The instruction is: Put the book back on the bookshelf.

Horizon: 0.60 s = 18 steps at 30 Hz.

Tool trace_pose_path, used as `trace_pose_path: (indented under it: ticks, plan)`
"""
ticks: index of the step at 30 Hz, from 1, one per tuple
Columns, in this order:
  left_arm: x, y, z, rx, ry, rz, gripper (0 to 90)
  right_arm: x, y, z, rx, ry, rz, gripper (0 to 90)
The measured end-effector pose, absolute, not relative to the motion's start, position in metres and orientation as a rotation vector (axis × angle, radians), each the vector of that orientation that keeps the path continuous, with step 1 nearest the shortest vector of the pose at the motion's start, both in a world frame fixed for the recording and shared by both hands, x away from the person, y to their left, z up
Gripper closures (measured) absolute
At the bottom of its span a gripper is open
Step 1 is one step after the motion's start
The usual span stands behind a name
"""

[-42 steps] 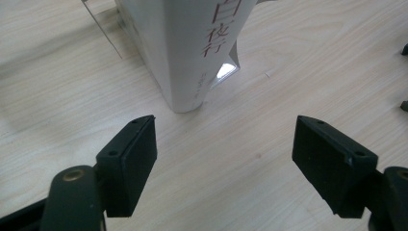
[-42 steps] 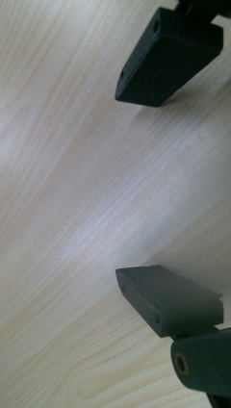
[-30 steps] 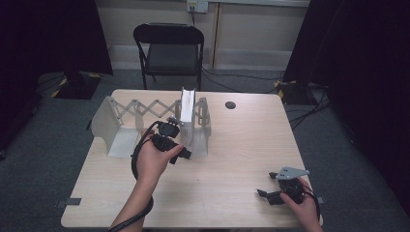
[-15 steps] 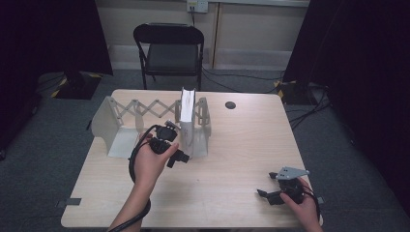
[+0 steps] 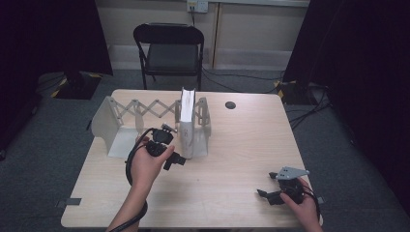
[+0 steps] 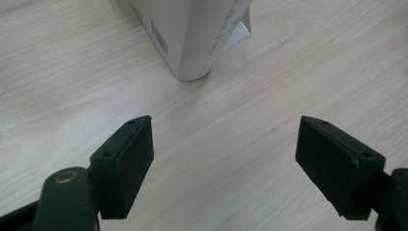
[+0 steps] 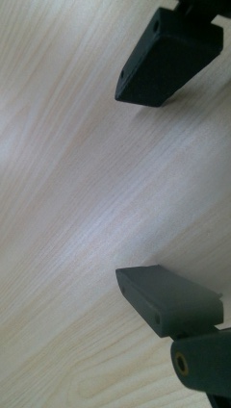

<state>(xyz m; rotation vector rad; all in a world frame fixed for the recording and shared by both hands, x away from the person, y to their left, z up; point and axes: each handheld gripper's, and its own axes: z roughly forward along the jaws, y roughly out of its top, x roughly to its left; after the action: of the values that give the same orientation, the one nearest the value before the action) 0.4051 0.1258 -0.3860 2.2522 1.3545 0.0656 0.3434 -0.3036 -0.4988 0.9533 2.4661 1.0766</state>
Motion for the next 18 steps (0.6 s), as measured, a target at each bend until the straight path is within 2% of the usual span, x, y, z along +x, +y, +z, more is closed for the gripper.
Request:
trace_pose_path:
  ticks: [18]
  plan:
    - [0.402, 0.137, -0.400, 2.244, 1.352, 0.043, 21.4, 0.343, -0.304, -0.499, 0.952, 2.466, 1.077, 14.1]
